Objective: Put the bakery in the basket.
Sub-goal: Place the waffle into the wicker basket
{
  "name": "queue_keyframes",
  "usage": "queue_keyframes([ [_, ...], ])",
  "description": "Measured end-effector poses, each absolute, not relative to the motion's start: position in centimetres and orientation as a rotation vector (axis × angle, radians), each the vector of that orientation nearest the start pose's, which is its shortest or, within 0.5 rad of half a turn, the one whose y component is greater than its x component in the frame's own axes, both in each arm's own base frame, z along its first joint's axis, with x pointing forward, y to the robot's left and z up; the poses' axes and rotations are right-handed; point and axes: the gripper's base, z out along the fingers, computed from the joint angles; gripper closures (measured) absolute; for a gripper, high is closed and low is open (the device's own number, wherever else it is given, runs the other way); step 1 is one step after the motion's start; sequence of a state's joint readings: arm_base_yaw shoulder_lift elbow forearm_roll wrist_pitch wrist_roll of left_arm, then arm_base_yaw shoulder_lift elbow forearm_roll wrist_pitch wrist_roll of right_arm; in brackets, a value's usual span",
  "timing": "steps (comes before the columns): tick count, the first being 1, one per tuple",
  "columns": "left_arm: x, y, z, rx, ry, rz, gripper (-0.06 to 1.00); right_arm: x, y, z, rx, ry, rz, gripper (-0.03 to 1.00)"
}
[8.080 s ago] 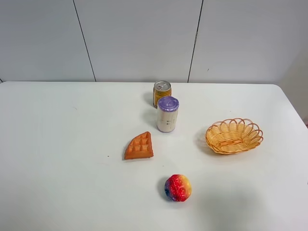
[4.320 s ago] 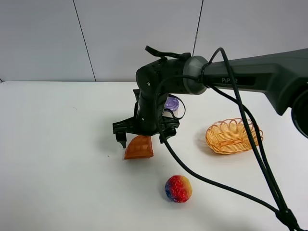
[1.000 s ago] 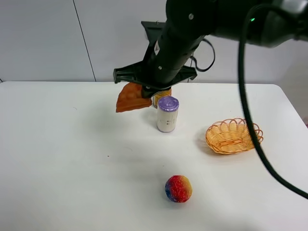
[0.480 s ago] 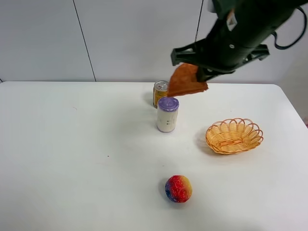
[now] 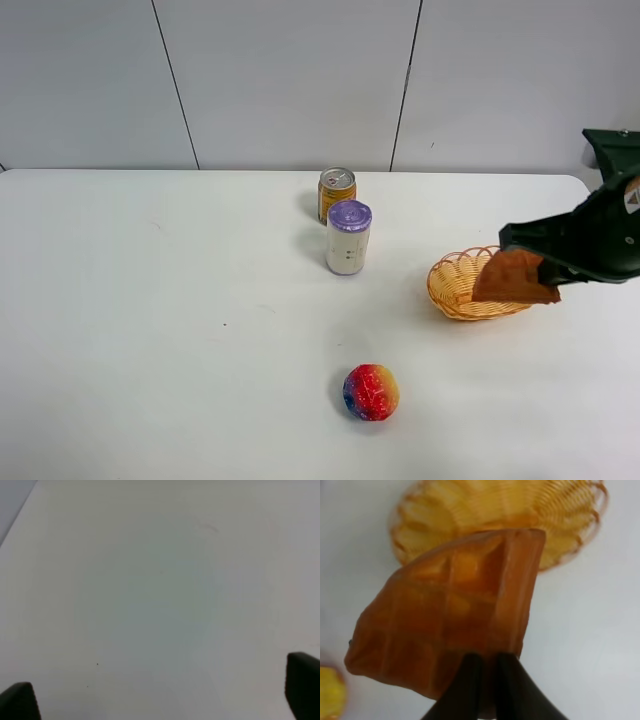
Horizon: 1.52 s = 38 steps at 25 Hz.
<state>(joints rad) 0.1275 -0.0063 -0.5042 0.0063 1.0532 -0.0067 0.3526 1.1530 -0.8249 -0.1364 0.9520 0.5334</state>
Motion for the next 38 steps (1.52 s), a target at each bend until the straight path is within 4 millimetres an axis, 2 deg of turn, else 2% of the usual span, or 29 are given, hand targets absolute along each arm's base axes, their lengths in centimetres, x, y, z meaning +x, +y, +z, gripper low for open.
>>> queue_keyframes([
  [4, -0.6, 0.0, 27.9, -0.136, 2.023, 0.084, -0.05, 19.4, 4.1, 25.6, 0.217, 2.75, 0.035, 0.9],
  [10, -0.6, 0.0, 27.9, -0.136, 2.023, 0.084, -0.05, 20.9, 2.4, 24.7, 0.239, 2.704, 0.022, 0.9],
  [17, -0.6, 0.0, 27.9, -0.136, 2.023, 0.084, -0.05, 24.1, 3.0, 20.5, 0.196, 2.783, 0.048, 0.9],
  [22, -0.6, 0.0, 27.9, -0.136, 2.023, 0.084, -0.05, 25.4, 3.3, 18.4, 0.202, 2.798, 0.071, 0.9],
  [38, -0.6, 0.0, 27.9, -0.136, 2.023, 0.084, -0.05, 26.3, 3.3, 18.3, 0.19, 2.72, 0.101, 0.9],
])
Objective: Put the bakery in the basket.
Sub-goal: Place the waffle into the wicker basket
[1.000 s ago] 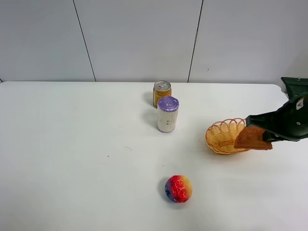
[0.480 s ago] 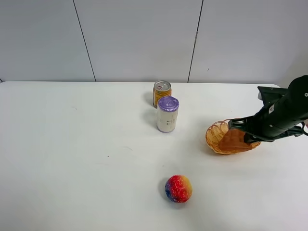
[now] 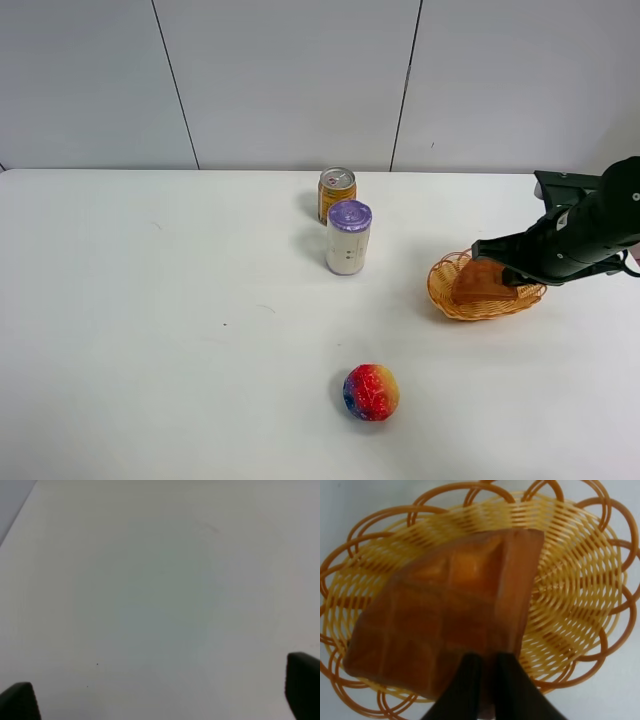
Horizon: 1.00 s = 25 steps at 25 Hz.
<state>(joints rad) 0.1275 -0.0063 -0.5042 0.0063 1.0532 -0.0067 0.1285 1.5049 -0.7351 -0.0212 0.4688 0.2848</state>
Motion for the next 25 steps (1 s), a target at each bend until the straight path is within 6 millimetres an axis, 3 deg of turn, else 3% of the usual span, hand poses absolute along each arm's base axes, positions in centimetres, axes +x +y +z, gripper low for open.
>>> queue_keyframes([
  [7, -0.6, 0.0, 27.9, -0.136, 2.023, 0.083, -0.05, 26.6, 2.5, 17.5, 0.209, 2.745, 0.078, 0.91],
  [10, -0.6, 0.0, 27.9, -0.135, 2.023, 0.083, -0.05, 26.8, 2.5, 16.5, 0.2, 2.784, 0.068, 0.85],
  [12, -0.6, -0.1, 27.9, -0.135, 2.023, 0.077, -0.05, 26.9, 2.5, 16.0, 0.201, 2.801, 0.065, 0.76],
  [18, -0.6, -0.1, 27.9, -0.135, 2.023, 0.077, -0.05, 27.3, 2.5, 16.0, 0.17, 2.756, 0.069, 0.28],
  [19, -0.6, -0.1, 27.9, -0.135, 2.023, 0.077, -0.05, 27.3, 2.5, 16.0, 0.17, 2.756, 0.069, 0.28],
  [21, -0.6, -0.1, 27.9, -0.135, 2.023, 0.077, -0.05, 27.5, 2.5, 16.1, 0.169, 2.74, 0.073, 0.19],
  [25, -0.6, -0.1, 27.9, -0.135, 2.023, 0.077, -0.05, 27.4, 2.6, 16.5, 0.204, 2.724, 0.096, 0.15],
])
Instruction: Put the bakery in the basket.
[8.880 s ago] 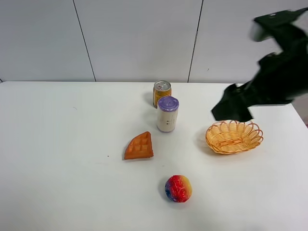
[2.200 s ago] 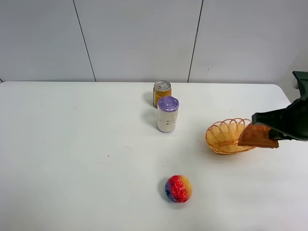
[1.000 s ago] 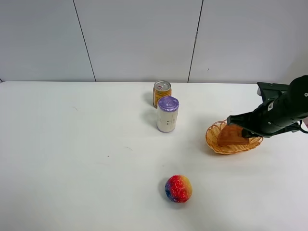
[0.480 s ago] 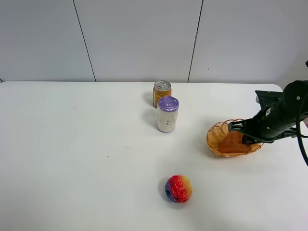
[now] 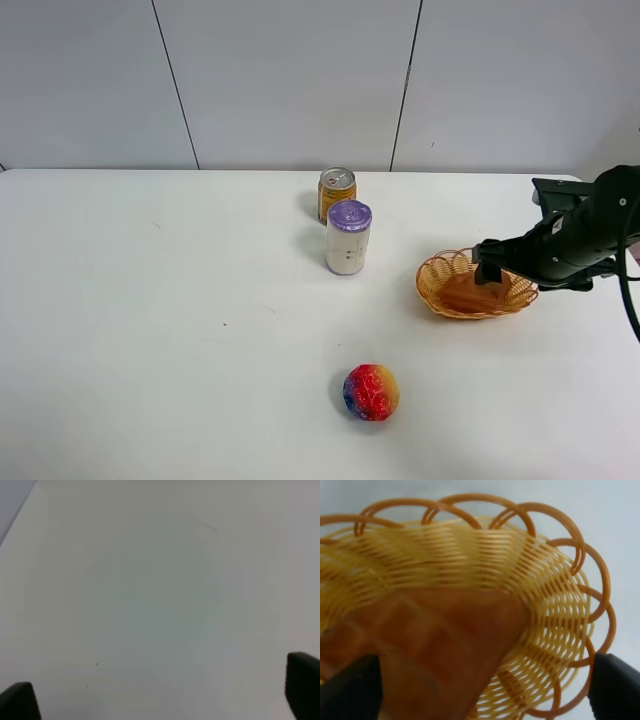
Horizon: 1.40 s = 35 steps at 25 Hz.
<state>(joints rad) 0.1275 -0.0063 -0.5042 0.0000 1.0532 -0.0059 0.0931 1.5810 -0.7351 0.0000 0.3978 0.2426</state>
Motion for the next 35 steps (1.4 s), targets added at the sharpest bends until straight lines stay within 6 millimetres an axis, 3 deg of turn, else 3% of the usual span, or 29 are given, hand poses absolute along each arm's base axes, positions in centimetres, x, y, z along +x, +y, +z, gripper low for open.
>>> queue_keyframes([
  [3, -0.6, 0.0, 27.9, -0.135, 2.023, 0.083, -0.05, 26.9, 2.5, 17.9, 0.211, 2.694, 0.109, 0.14],
  [8, -0.6, -0.1, 27.9, -0.135, 2.023, 0.077, -0.05, 25.1, 2.6, 21.8, 0.191, 2.611, 0.163, 0.14],
  [15, -0.6, -0.1, 27.9, -0.135, 2.023, 0.077, -0.05, 21.5, 2.6, 26.8, 0.178, 2.484, 0.222, 0.14],
  [19, -0.6, -0.1, 27.9, -0.135, 2.023, 0.077, -0.05, 18.4, 1.8, 29.9, 0.188, 2.345, 0.231, 0.14],
  [24, -0.6, 0.0, 27.9, -0.135, 2.023, 0.083, -0.05, 12.7, -0.1, 30.8, 0.267, 2.268, 0.154, 0.14],
  [29, -0.6, 0.0, 27.9, -0.135, 2.023, 0.083, -0.05, 6.8, -0.5, 31.4, 0.272, 2.19, 0.045, 0.14],
  [35, -0.6, -0.1, 27.9, -0.135, 2.023, 0.077, -0.05, 2.2, -0.5, 30.2, 0.263, 2.17, -0.024, 0.14],
])
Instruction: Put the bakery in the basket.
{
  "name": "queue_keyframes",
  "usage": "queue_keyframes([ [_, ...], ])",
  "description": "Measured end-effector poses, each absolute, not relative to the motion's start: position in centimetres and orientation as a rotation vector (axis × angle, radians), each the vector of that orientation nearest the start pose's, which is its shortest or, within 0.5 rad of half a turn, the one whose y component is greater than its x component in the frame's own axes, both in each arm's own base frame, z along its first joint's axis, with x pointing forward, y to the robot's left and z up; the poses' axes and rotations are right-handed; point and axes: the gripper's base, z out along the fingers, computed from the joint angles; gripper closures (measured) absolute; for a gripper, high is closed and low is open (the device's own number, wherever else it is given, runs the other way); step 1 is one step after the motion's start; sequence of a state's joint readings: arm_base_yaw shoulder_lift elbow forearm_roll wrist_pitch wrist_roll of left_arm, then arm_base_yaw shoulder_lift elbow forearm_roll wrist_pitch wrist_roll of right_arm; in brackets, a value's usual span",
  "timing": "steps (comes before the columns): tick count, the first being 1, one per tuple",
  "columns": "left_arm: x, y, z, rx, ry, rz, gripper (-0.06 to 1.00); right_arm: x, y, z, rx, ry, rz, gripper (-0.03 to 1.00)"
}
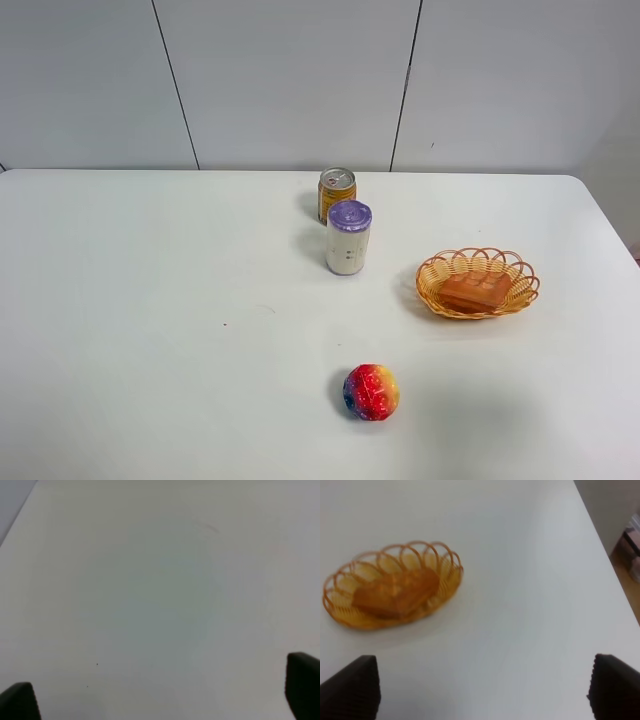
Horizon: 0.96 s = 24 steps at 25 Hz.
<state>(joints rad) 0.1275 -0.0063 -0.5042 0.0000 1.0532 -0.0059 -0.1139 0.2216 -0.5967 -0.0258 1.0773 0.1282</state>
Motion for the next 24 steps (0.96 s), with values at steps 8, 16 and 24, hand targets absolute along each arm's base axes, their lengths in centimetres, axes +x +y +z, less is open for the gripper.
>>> queue_keyframes([
  [8, -0.6, 0.0, 27.9, -0.135, 2.022, 0.083, -0.05, -0.7, -0.2, 27.5, 0.212, 2.071, -0.061, 0.14],
  [16, -0.6, 0.0, 27.9, -0.135, 2.022, 0.085, -0.05, -0.3, -0.2, 27.1, 0.181, 2.063, -0.072, 0.14],
  [24, -0.6, 0.0, 27.9, -0.135, 2.022, 0.085, -0.05, -0.3, -0.2, 27.2, 0.18, 2.053, -0.067, 0.14],
])
